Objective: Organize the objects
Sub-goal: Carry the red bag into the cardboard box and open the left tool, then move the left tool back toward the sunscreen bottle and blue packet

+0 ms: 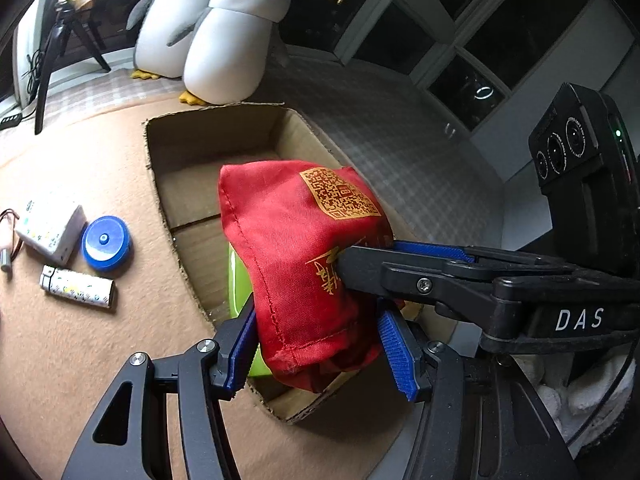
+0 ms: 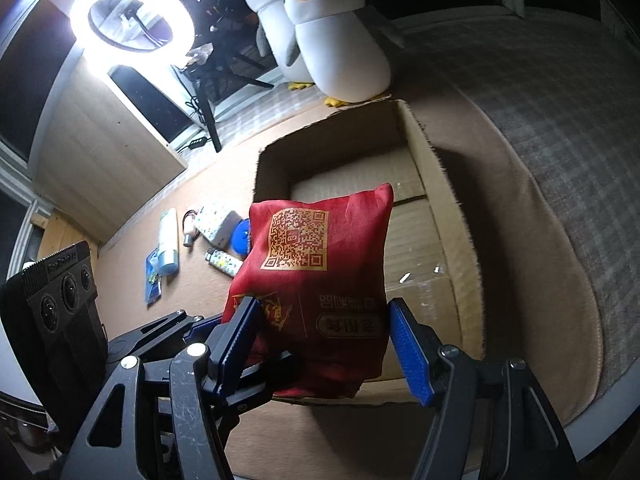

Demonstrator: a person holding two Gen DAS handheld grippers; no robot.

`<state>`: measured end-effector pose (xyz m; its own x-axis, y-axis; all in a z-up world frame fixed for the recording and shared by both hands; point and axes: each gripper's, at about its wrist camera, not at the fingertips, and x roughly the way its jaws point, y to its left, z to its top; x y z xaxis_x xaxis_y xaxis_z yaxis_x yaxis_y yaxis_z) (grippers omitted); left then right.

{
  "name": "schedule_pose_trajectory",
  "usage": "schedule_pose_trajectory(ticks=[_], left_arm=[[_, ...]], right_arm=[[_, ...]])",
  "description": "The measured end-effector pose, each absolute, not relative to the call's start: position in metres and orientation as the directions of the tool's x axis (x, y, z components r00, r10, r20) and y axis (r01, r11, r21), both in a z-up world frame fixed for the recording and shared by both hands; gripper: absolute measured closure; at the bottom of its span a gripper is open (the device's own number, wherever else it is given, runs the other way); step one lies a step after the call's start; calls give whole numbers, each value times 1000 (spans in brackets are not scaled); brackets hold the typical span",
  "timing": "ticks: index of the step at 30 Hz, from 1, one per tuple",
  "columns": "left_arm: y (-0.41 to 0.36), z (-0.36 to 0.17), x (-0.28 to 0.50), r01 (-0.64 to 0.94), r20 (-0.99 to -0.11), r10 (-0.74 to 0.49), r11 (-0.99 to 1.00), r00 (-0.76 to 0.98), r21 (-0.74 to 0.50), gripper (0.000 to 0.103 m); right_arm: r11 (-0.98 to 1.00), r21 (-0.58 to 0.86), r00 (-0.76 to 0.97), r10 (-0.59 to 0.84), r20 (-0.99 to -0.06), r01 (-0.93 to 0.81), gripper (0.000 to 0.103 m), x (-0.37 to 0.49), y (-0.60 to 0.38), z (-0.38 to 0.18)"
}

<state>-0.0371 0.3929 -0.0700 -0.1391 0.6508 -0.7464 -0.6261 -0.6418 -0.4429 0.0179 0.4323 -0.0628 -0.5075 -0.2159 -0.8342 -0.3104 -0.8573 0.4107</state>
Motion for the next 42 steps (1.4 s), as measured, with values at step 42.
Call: schedule_pose_trajectory(ticks=[42], left_arm=[[81, -84, -78, -184, -775, 469, -882, -423, -434, 38]], right_arm=[[-892, 447, -397, -385, -834, -74, 42, -89, 277, -77]])
